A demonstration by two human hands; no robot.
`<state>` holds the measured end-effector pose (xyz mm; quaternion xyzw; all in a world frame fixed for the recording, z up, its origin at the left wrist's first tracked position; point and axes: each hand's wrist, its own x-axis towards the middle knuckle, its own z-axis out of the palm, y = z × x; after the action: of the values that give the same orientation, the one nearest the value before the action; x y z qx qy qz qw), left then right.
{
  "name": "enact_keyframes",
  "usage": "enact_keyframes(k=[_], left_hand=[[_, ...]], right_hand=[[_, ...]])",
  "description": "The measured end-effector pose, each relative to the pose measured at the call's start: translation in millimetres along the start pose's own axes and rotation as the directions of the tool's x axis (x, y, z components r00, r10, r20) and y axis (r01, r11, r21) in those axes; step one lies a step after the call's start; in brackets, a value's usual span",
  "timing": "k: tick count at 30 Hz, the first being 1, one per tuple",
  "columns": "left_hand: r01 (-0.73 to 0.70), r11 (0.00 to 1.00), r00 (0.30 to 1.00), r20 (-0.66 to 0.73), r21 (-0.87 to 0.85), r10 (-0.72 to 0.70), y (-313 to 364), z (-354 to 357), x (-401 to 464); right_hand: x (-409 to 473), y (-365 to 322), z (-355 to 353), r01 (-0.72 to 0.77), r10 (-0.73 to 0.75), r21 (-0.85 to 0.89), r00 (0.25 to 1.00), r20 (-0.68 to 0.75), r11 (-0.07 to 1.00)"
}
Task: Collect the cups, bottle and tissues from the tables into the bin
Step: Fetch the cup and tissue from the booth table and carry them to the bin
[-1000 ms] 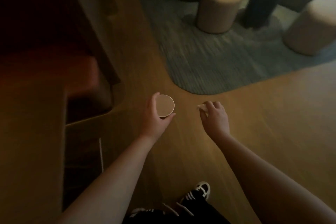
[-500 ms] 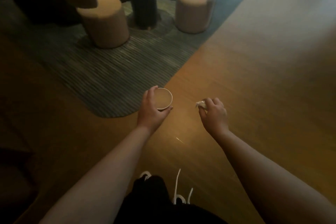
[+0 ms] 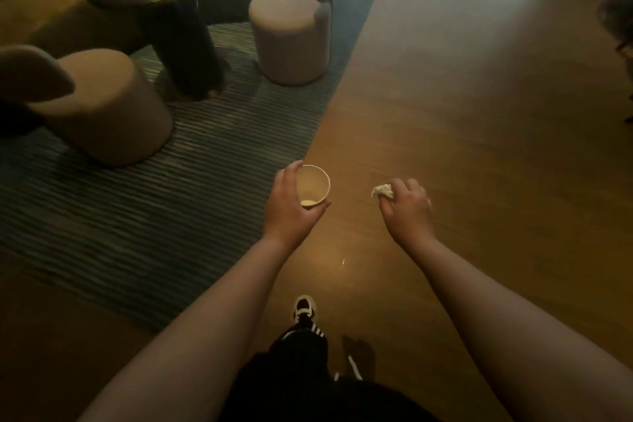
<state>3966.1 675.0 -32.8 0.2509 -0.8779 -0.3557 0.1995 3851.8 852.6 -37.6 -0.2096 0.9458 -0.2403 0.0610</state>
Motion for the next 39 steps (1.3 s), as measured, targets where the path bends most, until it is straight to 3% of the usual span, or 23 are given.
enact_keyframes(k=[6,14,24,32,39], left_hand=[[-0.059,0.998,0.998,0.036,0.010,0.058,-13.8,-13.7,116.9],[-0.084,0.997,0.992,0.091,0.001,0.083,-8.7,28.7,231.2],[-0.112,0.994,0.980,0.161,-0.014,0.113,32.9,155.1,415.5],[-0.107,0.994,0.982,0.153,-0.030,0.111,103.8,245.7,578.1],[-0.085,0.996,0.983,0.157,-0.039,0.090,126.1,312.1,698.1]], right_hand=[[83.3,-36.2,-1.4,-0.088,0.088,-0.007,0.996,-0.031,0.996],[186.1,-31.5,-10.9,-0.158,0.158,0.006,0.984,-0.079,0.987],[385.5,47.4,-30.9,-0.223,0.226,0.042,0.964,-0.139,0.974],[556.1,113.7,-86.2,-0.222,0.222,0.013,0.967,-0.125,0.975],[692.9,152.6,-100.4,-0.191,0.191,0.013,0.973,-0.129,0.981]])
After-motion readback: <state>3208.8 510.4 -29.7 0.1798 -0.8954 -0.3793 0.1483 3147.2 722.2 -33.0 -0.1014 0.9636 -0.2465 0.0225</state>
